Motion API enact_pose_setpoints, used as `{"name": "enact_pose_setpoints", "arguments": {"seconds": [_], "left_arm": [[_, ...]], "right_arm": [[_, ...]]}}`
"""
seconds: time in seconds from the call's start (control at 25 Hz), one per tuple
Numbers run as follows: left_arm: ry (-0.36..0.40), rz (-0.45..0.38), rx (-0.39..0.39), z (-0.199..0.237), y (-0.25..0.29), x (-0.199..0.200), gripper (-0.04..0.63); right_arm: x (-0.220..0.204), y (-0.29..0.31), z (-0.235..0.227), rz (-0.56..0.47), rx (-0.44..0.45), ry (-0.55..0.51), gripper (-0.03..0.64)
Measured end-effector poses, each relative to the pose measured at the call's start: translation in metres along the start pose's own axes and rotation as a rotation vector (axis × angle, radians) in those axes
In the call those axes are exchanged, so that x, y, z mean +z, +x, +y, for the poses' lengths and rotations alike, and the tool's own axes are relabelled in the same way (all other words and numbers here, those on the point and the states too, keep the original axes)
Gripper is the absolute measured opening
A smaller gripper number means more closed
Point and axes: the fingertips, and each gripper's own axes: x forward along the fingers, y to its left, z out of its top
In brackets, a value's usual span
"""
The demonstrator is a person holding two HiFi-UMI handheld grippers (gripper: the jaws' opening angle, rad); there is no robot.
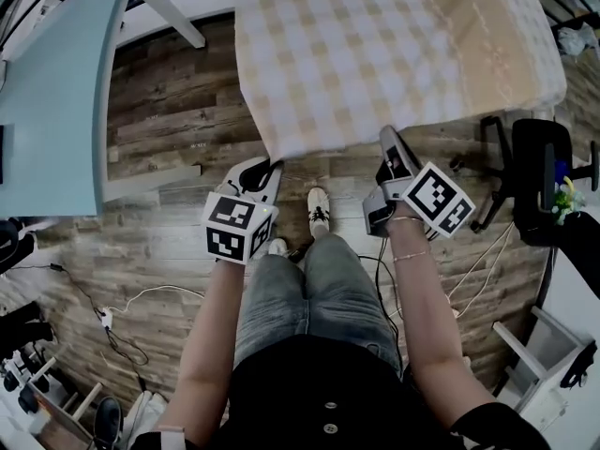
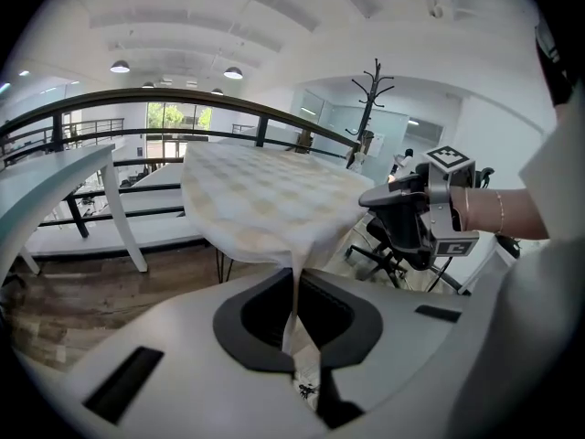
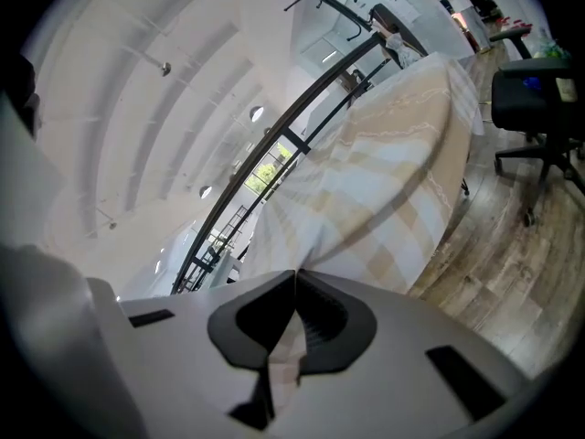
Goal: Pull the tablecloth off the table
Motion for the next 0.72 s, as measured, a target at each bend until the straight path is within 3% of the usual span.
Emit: {"name": "enact_pose_setpoints", "arguments": {"seconds": [0.28,0.52,0.72], "left_arm": [[0.084,0.008,-0.096,-0.017,-0.021,0.012,0.017],[0.106,-0.014,-0.135,0.007,-0.082,-0.013,0.017],[0.127,-0.021,-0.171,-0.025,-0.099,-0.035,0.017]], "right_arm": [[0.003,-0.031,0.006,-0.087,-0.050,0.023,0.028],[-0.051,-0.051,0.050,-0.134,-0.048,0.034,0.028],[-0.058,-0.091,0.045,-0.194,-0.045,0.042,0.028]]}}
